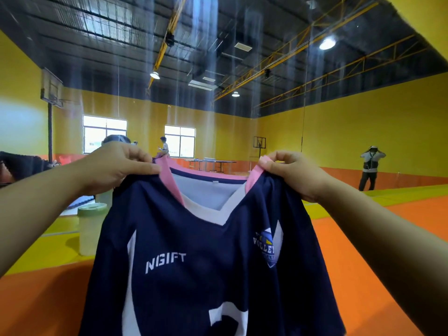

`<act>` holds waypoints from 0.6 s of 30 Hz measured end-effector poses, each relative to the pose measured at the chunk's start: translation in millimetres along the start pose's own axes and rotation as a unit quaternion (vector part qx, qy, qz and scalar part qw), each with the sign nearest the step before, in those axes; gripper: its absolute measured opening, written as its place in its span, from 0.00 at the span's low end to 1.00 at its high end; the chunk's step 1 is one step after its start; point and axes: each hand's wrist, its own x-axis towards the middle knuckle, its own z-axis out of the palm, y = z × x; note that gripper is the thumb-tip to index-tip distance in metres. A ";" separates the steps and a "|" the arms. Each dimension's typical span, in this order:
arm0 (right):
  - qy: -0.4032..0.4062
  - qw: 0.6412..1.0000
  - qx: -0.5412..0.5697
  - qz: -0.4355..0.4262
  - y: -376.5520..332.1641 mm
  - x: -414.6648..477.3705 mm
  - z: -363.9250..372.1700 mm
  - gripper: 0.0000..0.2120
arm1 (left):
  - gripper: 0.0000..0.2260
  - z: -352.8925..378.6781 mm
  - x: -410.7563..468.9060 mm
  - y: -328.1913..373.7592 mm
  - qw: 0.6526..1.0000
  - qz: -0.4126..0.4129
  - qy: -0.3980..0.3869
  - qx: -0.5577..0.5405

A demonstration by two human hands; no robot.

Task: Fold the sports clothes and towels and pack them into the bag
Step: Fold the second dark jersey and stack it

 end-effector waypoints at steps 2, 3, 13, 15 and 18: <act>-0.043 0.999 -0.013 -0.002 -3.3 -4.0 -5.0 0.11 | 0.38 -1.3 -0.1 -2.4 0.999 0.004 0.024 0.032; -0.057 0.998 -0.030 -0.001 -3.7 -4.8 -8.0 0.15 | 0.39 -2.6 -0.5 -3.3 0.999 0.008 0.034 0.040; 0.024 0.996 -0.072 -0.040 10.6 -4.6 -12.5 0.09 | 0.08 -3.8 2.1 -3.3 0.982 -0.002 0.134 0.132; 0.048 0.997 -0.030 -0.054 9.5 -2.6 -11.5 0.11 | 0.07 -4.8 3.1 -2.5 0.986 0.001 0.131 0.107; 0.083 0.995 -0.012 -0.056 6.8 2.8 -10.8 0.13 | 0.08 -3.8 7.6 3.1 0.982 0.037 0.158 0.098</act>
